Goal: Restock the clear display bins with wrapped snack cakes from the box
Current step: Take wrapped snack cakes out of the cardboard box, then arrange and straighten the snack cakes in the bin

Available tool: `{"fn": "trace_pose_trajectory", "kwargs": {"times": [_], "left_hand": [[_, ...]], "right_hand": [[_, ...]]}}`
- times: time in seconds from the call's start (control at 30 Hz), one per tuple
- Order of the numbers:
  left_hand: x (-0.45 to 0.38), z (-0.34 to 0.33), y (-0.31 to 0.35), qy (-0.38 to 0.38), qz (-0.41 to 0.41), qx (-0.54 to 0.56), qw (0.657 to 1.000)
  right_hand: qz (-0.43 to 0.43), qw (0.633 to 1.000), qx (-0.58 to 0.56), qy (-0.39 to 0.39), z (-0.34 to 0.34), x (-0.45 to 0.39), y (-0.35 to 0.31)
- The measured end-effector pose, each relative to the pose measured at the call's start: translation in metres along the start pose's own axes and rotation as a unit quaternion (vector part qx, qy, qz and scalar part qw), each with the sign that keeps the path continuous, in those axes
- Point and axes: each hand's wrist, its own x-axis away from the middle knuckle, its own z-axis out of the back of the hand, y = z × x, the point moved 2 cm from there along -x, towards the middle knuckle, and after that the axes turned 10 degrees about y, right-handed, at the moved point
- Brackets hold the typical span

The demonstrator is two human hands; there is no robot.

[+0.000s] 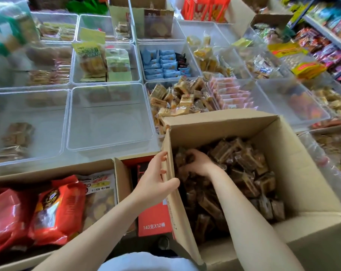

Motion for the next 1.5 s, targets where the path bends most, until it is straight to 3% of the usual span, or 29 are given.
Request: {"fn": "trace_pose_trajectory", "kwargs": {"times": [0.07,0.17,0.23,0.3,0.5,0.73,0.87,0.97,1.07,1.3,1.5], "left_hand": [[-0.002,-0.003,0.000,0.001,0.003,0.006,1.000],[-0.004,-0.003,0.002,-0.004,0.014,0.010,1.000],[-0.005,0.004,0.004,0.002,0.017,0.003,1.000],[-0.007,0.019,0.004,0.041,0.014,0.005,0.999],[-0.014,0.131,-0.030,0.230,-0.005,-0.031,0.973],[-0.020,0.325,-0.145,0.364,0.044,-0.233,0.901],[-0.027,0.410,-0.208,0.353,0.013,-0.350,0.868],[-0.036,0.454,-0.238,0.309,0.037,-0.423,0.851],[-0.046,0.480,-0.259,0.287,0.064,-0.415,0.861],[-0.047,0.485,-0.270,0.313,0.031,-0.385,0.868],[-0.049,0.486,-0.275,0.325,0.023,-0.384,0.864]], "right_hand": [[-0.001,0.982,-0.187,-0.011,0.028,0.008,-0.005],[0.022,0.870,-0.474,-0.132,0.056,0.038,-0.030],[0.023,0.818,-0.549,-0.167,0.059,0.049,-0.051],[0.024,0.801,-0.568,-0.186,0.052,0.055,-0.075],[0.046,0.846,-0.493,-0.199,-0.005,0.038,-0.156],[-0.077,0.876,-0.431,-0.203,-0.148,-0.013,-0.275],[-0.086,0.903,-0.371,-0.199,-0.225,-0.038,-0.342],[-0.088,0.925,-0.314,-0.194,-0.273,-0.058,-0.390],[-0.077,0.936,-0.291,-0.180,-0.312,-0.084,-0.422],[-0.087,0.936,-0.303,-0.157,-0.385,-0.135,-0.473],[-0.075,0.964,-0.148,-0.206,-0.432,-0.142,-0.477]]}}
